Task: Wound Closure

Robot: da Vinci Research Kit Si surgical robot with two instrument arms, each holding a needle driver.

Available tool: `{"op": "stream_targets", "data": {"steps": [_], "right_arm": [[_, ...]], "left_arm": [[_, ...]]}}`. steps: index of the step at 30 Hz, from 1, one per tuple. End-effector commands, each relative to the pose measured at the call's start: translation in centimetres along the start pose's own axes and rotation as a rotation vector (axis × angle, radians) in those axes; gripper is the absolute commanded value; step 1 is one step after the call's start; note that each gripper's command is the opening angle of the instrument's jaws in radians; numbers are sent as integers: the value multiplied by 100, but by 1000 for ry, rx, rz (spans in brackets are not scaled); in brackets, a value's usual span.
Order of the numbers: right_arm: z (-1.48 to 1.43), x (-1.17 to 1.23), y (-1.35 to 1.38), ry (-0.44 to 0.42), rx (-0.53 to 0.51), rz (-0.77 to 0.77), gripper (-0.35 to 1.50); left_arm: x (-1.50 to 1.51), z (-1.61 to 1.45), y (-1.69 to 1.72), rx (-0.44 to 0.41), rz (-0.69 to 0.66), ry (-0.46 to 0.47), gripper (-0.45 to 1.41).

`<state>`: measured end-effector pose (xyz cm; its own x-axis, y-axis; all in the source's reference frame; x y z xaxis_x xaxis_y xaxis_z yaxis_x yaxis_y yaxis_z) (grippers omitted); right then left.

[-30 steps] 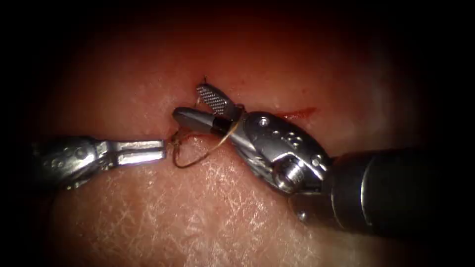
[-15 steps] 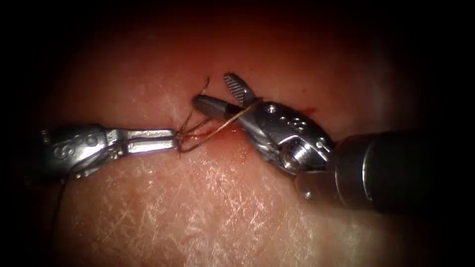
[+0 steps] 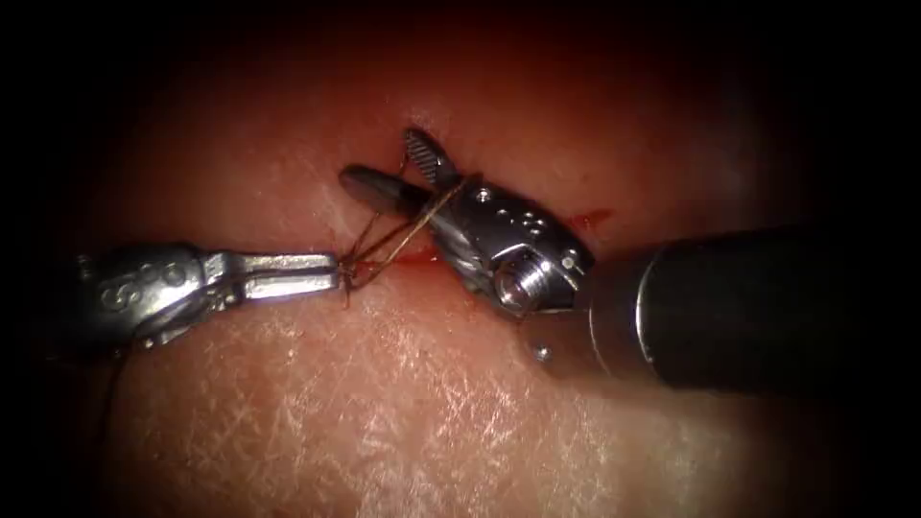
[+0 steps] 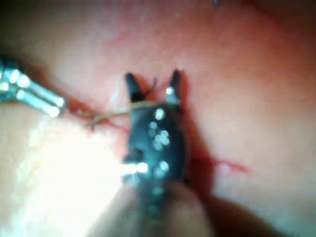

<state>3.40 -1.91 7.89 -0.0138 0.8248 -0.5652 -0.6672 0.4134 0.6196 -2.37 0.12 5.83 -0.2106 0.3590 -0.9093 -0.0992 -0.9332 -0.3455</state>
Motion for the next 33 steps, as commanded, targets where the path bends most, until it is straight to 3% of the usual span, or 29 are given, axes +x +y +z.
{"op": "stream_targets", "data": {"steps": [1, 3, 5, 6, 12, 18, 22, 25, 33], "right_arm": [[7, -8, -10, -7, 24, 3, 21], [7, -9, -13, -16, 33, 6, 2], [6, -9, -15, -26, 46, 3, -30], [5, -10, -15, -30, 50, 1, -35], [-4, -12, -17, -61, 67, 4, -35], [-17, 3, -36, -41, 55, 15, -35], [-28, 11, -56, -30, 45, -33, -35], [-33, 3, -75, -27, 54, -79, -35], [-36, -18, -78, -36, 66, -105, -35]], "left_arm": [[-6, 6, 1, -3, 0, 2, -45], [-7, 5, 0, -4, 0, 2, -45], [-7, 4, -1, -6, 0, 3, -45], [-7, 3, -1, -10, 1, 4, -45], [-10, -3, -7, 0, 2, -6, -45], [-17, -18, -31, 20, 3, -30, -45], [-27, -34, -68, 55, -19, -53, -45], [-35, -41, -106, 79, -28, -64, -45], [-39, -31, -185, 107, -41, -79, -45]]}}
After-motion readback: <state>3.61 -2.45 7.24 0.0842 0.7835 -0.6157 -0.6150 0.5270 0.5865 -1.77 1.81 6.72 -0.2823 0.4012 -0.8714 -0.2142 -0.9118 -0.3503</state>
